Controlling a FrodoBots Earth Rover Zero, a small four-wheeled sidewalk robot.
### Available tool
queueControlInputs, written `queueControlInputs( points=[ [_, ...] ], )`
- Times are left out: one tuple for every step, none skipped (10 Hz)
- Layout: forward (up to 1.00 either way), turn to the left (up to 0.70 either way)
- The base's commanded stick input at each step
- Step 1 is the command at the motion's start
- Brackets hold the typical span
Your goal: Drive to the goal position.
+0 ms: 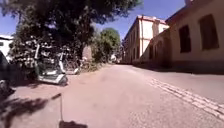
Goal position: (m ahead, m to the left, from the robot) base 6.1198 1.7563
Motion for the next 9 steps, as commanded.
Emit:
queueControlInputs(
  points=[
    [0.6, 0.0],
    [0.6, 0.0],
    [0.6, 0.0],
    [0.6, 0.0],
    [0.6, 0.0],
    [0.6, 0.0],
    [0.6, 0.0],
    [0.6, 0.0],
    [0.6, 0.0]
  ],
)
